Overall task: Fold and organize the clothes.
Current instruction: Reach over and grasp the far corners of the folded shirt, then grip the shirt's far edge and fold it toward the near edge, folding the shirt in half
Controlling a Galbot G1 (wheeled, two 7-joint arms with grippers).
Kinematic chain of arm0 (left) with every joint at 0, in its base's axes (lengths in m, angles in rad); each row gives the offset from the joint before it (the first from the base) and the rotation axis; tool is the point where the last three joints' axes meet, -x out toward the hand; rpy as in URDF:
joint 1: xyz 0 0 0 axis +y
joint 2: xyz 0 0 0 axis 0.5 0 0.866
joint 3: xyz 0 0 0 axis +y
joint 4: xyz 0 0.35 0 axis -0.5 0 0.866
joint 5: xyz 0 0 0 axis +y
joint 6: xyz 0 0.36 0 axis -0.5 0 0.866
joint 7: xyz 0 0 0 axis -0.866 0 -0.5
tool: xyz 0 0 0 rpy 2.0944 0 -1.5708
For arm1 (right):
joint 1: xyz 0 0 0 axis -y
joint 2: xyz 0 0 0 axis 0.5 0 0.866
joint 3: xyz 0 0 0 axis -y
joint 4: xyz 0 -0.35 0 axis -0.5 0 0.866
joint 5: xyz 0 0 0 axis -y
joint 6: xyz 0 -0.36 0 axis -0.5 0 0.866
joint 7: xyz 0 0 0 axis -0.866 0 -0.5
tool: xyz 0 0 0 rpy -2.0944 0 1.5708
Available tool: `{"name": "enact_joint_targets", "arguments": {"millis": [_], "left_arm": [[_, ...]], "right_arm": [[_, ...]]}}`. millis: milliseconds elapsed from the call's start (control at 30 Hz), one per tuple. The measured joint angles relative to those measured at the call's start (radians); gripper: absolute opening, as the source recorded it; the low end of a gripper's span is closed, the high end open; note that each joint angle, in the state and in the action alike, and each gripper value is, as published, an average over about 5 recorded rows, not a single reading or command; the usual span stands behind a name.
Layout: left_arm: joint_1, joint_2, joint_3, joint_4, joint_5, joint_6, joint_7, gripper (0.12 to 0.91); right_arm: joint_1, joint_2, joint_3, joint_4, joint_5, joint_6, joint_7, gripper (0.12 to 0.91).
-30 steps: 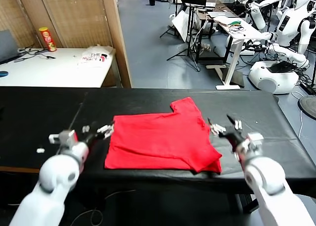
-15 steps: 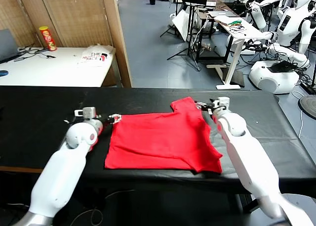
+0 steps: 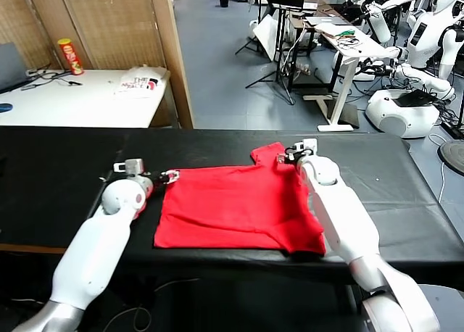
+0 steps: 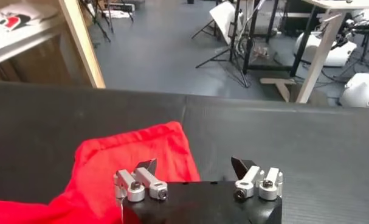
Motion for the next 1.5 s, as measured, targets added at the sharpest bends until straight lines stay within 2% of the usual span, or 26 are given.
{"name": "enact_joint_targets", "arguments": {"millis": [167, 267, 400, 500, 700, 900, 1233, 1500], "left_arm": [[0.004, -0.003, 0.003, 0.005, 0.016, -0.009, 0.017, 0.393], [0.008, -0.004, 0.003, 0.007, 0.023, -0.012, 0.023, 0.251], [0.009, -0.003, 0.002, 0.007, 0.026, -0.018, 0.034, 0.163], [0.009, -0.004, 0.0, 0.006, 0.032, -0.024, 0.039, 0.134], [0.022, -0.007, -0.018, -0.019, 0.049, -0.031, 0.041, 0.128], [0.062, 0.007, -0.052, -0.095, 0.051, -0.031, 0.036, 0.128], [0.203, 0.046, -0.11, -0.32, 0.08, -0.046, 0.0, 0.128], [0.315, 0.072, -0.133, -0.47, 0.072, -0.022, -0.033, 0.128]], "right_arm": [[-0.011, 0.007, 0.014, 0.001, -0.004, 0.019, -0.008, 0.472], [-0.019, 0.007, 0.018, 0.006, -0.016, 0.041, -0.024, 0.306], [-0.036, 0.007, 0.024, 0.02, -0.044, 0.088, -0.045, 0.145], [-0.05, 0.002, 0.032, 0.043, -0.036, 0.116, -0.052, 0.123], [-0.096, -0.024, 0.043, 0.137, 0.021, 0.146, -0.075, 0.123], [-0.181, -0.086, 0.061, 0.286, 0.101, 0.156, -0.098, 0.123], [-0.367, -0.223, 0.105, 0.553, 0.148, 0.141, -0.083, 0.123], [-0.504, -0.307, 0.123, 0.727, 0.154, 0.075, -0.029, 0.123]]}}
